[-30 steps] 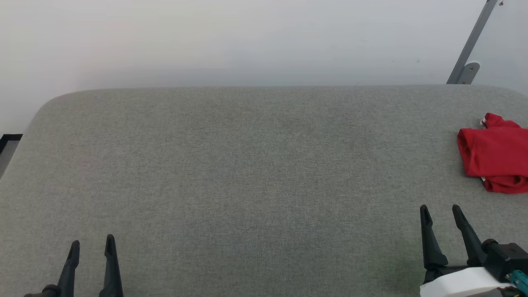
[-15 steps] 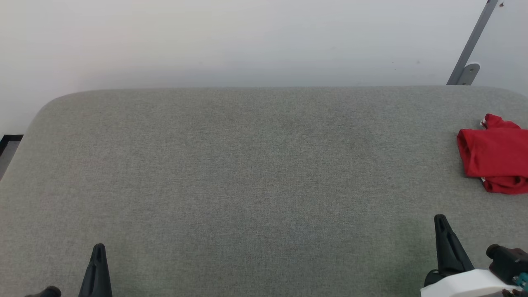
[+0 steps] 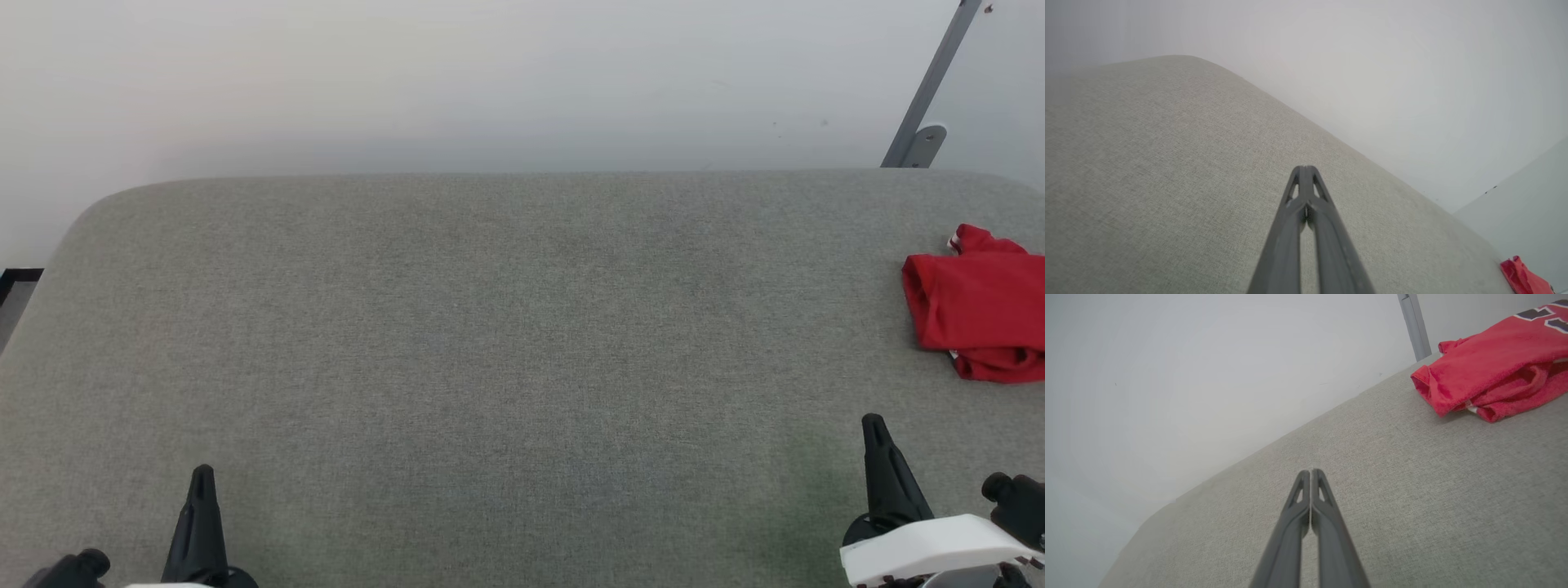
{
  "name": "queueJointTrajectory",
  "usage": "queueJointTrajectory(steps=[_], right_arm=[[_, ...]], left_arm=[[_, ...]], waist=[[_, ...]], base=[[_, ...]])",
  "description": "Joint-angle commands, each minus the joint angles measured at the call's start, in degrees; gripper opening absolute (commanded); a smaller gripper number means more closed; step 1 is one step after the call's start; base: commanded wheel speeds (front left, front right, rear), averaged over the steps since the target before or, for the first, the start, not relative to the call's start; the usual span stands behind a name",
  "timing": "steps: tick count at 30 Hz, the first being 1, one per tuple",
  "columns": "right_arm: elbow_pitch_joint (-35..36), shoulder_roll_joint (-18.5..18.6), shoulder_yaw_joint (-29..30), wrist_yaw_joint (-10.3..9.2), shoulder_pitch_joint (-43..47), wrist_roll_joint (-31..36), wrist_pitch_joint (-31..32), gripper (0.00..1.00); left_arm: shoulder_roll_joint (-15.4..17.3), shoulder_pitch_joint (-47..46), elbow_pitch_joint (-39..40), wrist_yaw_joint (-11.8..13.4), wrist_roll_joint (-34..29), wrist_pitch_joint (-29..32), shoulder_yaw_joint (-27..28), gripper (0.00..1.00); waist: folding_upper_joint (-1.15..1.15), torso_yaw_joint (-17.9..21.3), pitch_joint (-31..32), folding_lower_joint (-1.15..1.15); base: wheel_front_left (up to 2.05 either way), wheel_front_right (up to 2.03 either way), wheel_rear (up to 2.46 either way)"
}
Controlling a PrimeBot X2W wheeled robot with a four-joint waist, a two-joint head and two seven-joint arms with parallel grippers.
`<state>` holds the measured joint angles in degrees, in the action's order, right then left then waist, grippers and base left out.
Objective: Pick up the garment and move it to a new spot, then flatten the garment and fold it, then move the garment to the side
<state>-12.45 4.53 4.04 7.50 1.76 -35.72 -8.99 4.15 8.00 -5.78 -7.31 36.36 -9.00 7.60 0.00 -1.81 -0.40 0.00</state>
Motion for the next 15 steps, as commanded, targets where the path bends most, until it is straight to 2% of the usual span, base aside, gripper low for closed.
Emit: queueJointTrajectory(steps=[1,15], right_arm=[[0.61,0.06,0.30,0.00,-1.57,-2.82,0.75,0.00],[0.23,-0.28,0.75,0.00,-3.00,-13.76,3.76,0.00]], left_arm=[[0.43,-1.80,0.27,-0.06,2.90,0.62,0.04,0.00],[0.17,-4.41,-1.44,-0.10,13.73,3.63,-0.28,0.00]], waist=[[0.00,0.04,0.00,0.00],[0.00,0.28,0.03,0.00]], base=[[0.00,0.00,0.00],[0.00,0.00,0.00]])
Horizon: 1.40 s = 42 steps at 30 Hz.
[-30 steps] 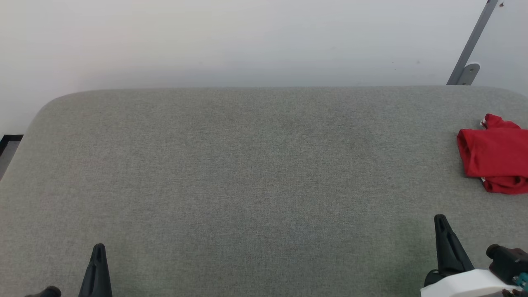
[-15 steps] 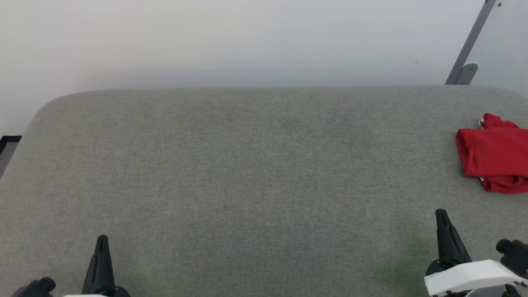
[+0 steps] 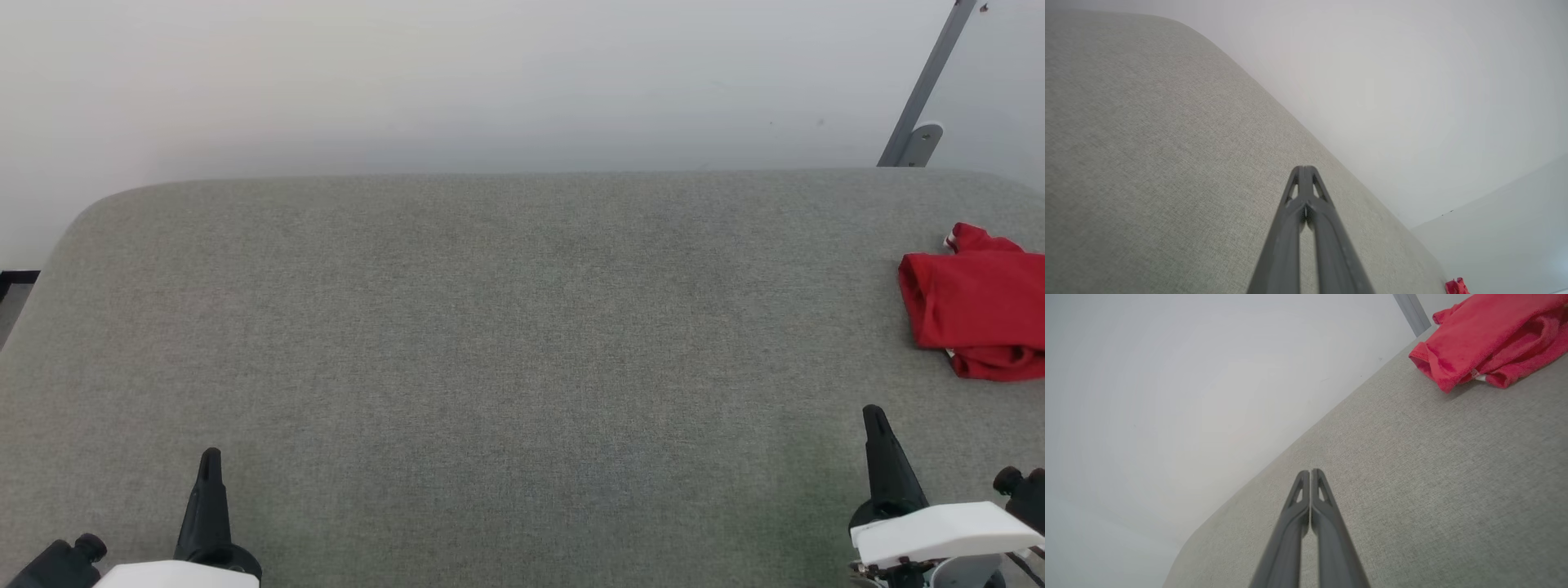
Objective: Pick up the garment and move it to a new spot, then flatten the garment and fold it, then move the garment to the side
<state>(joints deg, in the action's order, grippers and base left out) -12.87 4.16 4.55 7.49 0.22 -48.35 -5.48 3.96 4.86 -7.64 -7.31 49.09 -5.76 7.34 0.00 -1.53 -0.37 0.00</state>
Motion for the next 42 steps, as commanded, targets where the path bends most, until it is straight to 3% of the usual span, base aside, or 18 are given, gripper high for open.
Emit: queueJointTrajectory(steps=[1,42], right_arm=[[0.62,0.07,0.27,0.01,-1.55,-1.85,0.48,0.00],[-0.38,-0.76,1.29,0.01,-4.57,-25.60,7.11,0.00]], left_arm=[[0.34,-1.44,0.29,-0.10,1.68,0.54,-0.04,0.00],[-0.39,-7.21,-3.47,-0.20,25.35,7.20,-0.60,0.00]], waist=[[0.00,0.02,0.00,0.00],[0.00,0.73,0.09,0.00]], base=[[0.00,0.00,0.00],[0.00,0.00,0.00]])
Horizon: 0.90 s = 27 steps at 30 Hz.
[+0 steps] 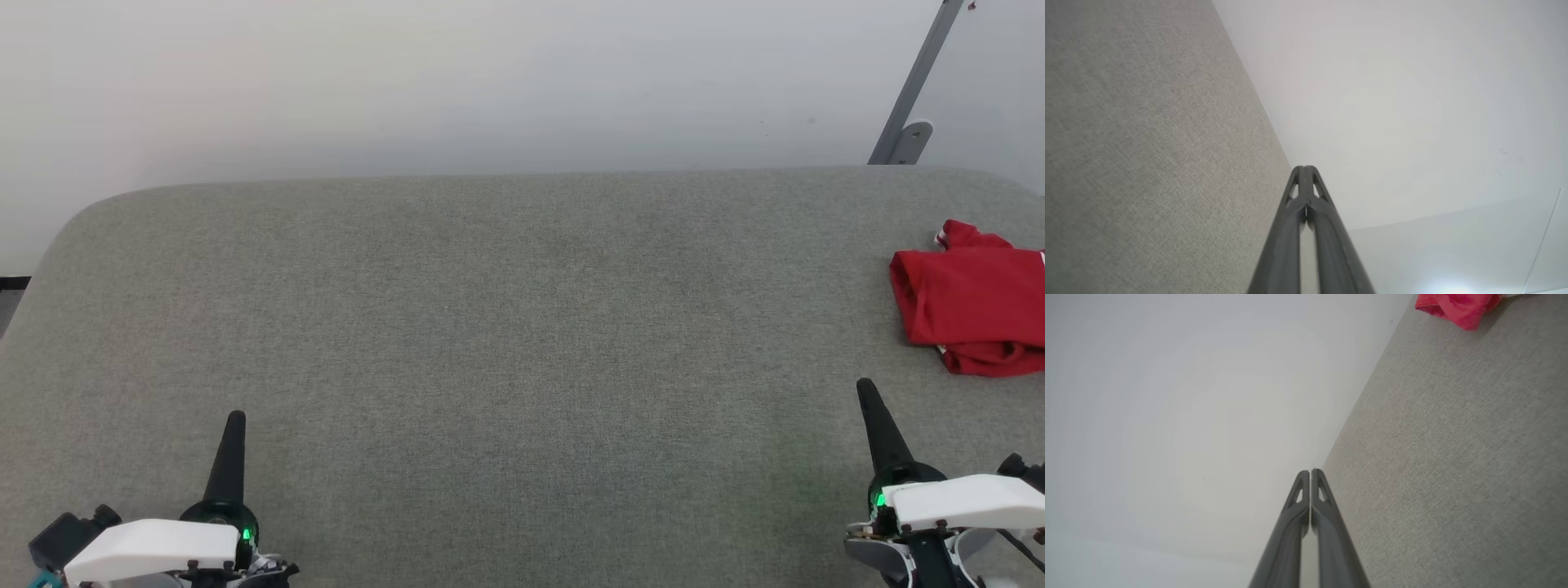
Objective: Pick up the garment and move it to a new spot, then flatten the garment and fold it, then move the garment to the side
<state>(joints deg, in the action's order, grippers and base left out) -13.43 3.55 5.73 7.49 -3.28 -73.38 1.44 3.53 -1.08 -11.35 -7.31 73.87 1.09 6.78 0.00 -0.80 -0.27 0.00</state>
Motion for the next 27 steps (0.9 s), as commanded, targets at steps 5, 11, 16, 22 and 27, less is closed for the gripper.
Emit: queueJointTrajectory(steps=[5,11,16,22,27], right_arm=[[0.06,-0.23,0.22,0.01,-1.34,-3.02,0.82,0.00],[-0.07,-0.35,0.36,0.00,-1.59,-5.78,1.64,0.00],[-0.17,-0.42,0.45,0.00,-1.97,-7.97,2.21,0.00],[-0.29,-0.50,0.56,0.00,-2.23,-10.54,2.92,0.00],[-0.38,-0.56,0.65,0.00,-2.47,-12.59,3.50,0.00]], left_arm=[[-0.03,-1.75,-0.14,-0.22,2.90,1.06,-0.10,0.00],[-0.13,-2.52,-0.57,-0.23,5.62,1.78,-0.16,0.00],[-0.21,-2.89,-0.96,-0.25,7.71,2.41,-0.20,0.00],[-0.30,-3.65,-1.40,-0.26,10.38,3.04,-0.25,0.00],[-0.37,-3.97,-1.73,-0.27,12.23,3.63,-0.28,0.00]], waist=[[0.00,0.08,0.01,0.00],[0.00,0.19,0.02,0.00],[0.00,0.28,0.03,0.00],[0.00,0.38,0.05,0.00],[0.00,0.47,0.06,0.00]], base=[[0.00,0.00,0.00],[0.00,0.00,0.00],[0.00,0.00,0.00],[0.00,0.00,0.00],[0.00,0.00,0.00]])
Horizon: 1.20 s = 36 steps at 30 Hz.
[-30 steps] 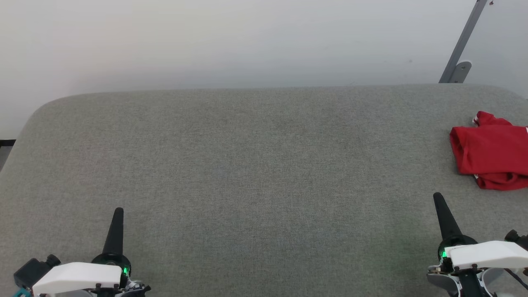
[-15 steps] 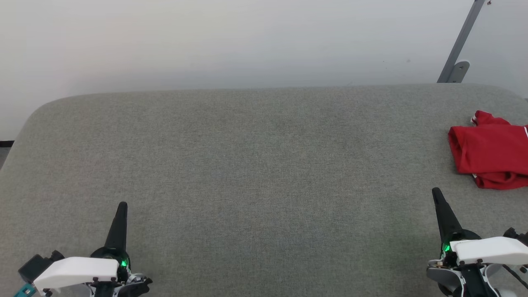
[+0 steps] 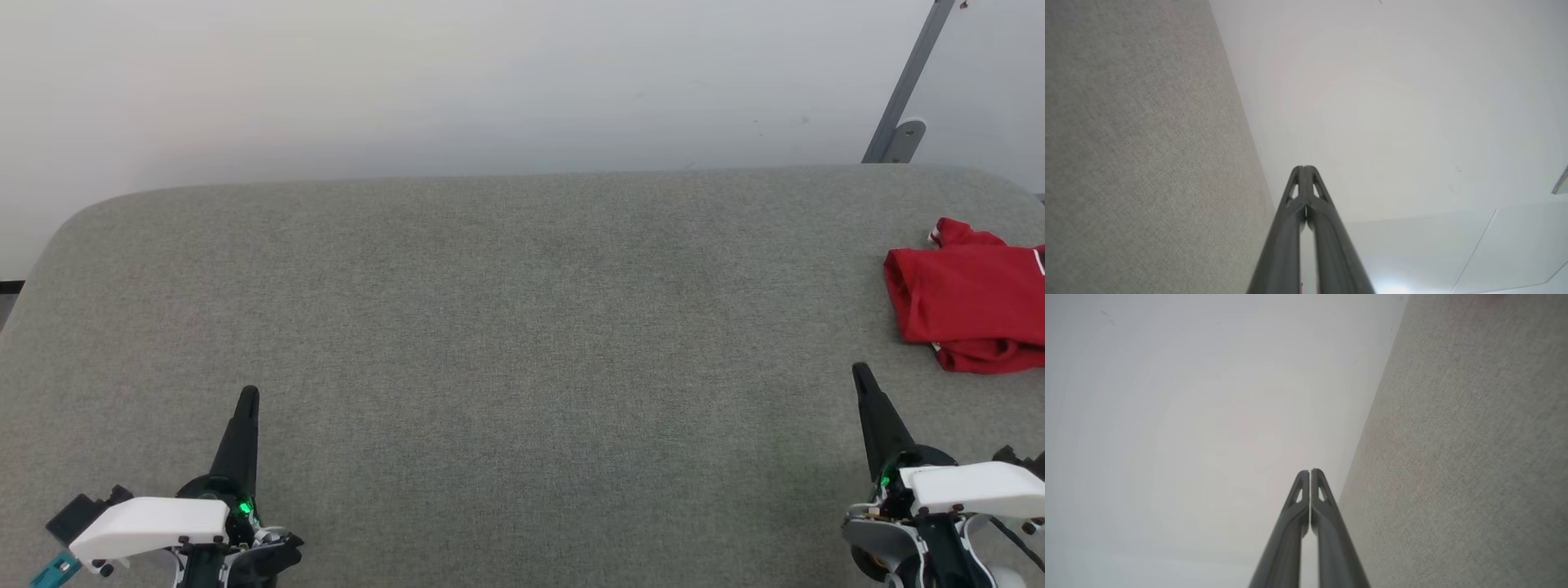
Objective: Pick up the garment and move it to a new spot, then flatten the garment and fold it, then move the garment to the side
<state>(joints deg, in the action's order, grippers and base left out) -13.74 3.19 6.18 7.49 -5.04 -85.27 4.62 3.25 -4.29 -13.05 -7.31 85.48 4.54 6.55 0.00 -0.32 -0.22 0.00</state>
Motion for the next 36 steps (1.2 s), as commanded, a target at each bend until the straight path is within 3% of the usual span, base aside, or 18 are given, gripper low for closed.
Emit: queueJointTrajectory(steps=[1,18,36], right_arm=[[-0.12,-0.22,0.23,0.00,-0.69,-1.46,0.50,0.00],[-0.38,-0.39,0.44,0.00,-1.52,-7.38,2.17,0.00],[-0.38,-0.37,0.41,0.00,-1.35,-7.23,2.11,0.00]], left_arm=[[-0.12,-0.96,-0.16,-0.28,1.46,0.51,-0.07,0.00],[-0.31,-2.41,-1.11,-0.32,7.17,2.10,-0.18,0.00],[-0.33,-2.35,-1.09,-0.31,7.07,2.09,-0.11,0.00]], waist=[[0.00,0.04,0.00,0.00],[0.00,0.32,0.04,0.00],[0.00,0.32,0.04,0.00]], base=[[0.00,0.00,0.00],[0.00,0.00,0.00],[0.00,0.00,0.00]])
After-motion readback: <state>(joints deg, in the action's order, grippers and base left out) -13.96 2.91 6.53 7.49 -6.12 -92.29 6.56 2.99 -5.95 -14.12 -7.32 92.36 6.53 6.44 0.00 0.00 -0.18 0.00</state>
